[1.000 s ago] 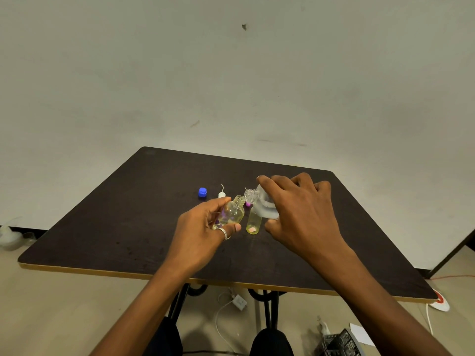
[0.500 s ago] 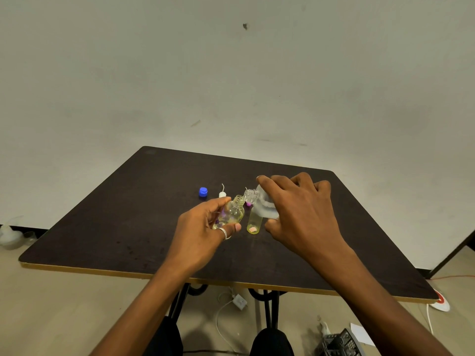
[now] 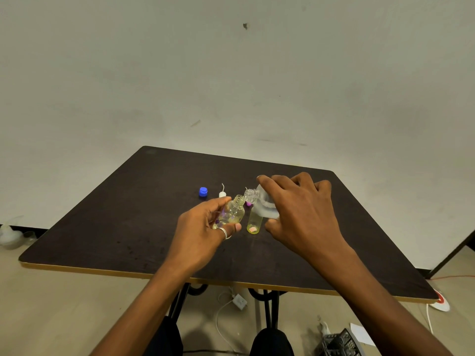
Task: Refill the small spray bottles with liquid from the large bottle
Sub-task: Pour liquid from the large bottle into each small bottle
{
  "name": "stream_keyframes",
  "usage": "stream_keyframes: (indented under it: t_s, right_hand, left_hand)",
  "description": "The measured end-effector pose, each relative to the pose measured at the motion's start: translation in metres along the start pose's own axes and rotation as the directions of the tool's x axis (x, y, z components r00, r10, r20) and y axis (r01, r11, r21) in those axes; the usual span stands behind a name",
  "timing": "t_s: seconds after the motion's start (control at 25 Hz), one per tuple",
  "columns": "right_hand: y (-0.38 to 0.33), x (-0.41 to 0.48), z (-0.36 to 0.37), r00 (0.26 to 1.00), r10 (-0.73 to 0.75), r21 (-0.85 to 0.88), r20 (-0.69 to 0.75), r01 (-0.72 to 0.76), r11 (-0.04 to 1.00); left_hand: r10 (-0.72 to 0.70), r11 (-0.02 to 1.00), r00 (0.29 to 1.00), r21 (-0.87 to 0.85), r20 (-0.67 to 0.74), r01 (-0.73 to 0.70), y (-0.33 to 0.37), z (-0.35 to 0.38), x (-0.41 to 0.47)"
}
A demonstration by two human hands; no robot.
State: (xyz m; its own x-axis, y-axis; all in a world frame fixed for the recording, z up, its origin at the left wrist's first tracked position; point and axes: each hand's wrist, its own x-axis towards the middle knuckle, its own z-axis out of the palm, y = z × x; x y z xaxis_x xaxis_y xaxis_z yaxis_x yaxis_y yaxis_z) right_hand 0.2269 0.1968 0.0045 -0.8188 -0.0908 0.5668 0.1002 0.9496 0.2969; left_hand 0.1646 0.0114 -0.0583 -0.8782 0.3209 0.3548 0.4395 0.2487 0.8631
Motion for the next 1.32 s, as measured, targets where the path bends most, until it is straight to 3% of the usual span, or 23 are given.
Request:
stream_keyframes:
  t_s: [1.32]
  right_hand:
    - [0.0013,-0.0011,-0.0029,0.999,-0.007,-0.031,0.037,0.008,0.999]
  left_hand:
    - [-0.001,1.000,1.000,0.012,0.012,0.001,-0.0027,0.0022,0.0001]
